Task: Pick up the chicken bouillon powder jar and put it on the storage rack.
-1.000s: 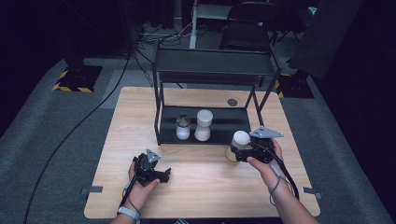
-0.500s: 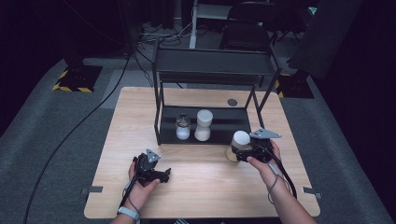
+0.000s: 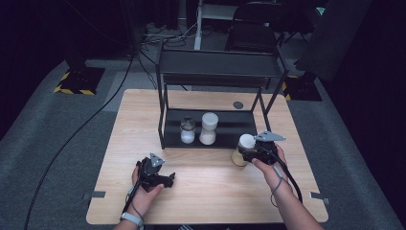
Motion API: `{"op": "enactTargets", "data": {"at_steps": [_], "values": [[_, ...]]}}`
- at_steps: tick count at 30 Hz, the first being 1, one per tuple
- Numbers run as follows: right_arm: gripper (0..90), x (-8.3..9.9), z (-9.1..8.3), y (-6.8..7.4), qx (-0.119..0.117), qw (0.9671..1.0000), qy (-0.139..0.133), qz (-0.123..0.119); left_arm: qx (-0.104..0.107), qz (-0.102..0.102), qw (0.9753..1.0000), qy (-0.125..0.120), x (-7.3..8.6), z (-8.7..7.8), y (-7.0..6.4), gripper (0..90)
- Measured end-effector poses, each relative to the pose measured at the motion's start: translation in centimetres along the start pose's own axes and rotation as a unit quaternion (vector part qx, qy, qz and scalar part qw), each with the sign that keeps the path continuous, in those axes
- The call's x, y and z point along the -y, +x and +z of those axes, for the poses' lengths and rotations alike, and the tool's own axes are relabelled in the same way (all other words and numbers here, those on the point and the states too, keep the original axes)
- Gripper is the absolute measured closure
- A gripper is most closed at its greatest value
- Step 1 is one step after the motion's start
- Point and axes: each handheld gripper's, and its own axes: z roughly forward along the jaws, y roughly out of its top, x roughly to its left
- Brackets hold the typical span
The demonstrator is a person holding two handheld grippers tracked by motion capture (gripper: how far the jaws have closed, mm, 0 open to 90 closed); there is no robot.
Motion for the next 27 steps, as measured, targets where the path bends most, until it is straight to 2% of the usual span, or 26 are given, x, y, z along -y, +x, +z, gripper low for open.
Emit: {"op": "enactTargets", "data": {"at_steps": [10,19,27], "values": [[33.7,-0.2,-0.6,-0.3,-0.009,0.9999,-0.004,-0.002,0.0,-0.001,1.0,0.0,0.0,0.0,0.0,0.3],[33.7,-1.8,-2.0,-0.7,-0.015,0.9996,-0.019,-0.015,0.0,0.0,1.0,0.0,0.0,0.0,0.0,0.3],[33.7,-3.3,-2.3,-1.0,-0.018,0.9993,-0.025,-0.022,0.0,0.0,1.0,0.0,-0.1,0.1,0.0,0.3]]}}
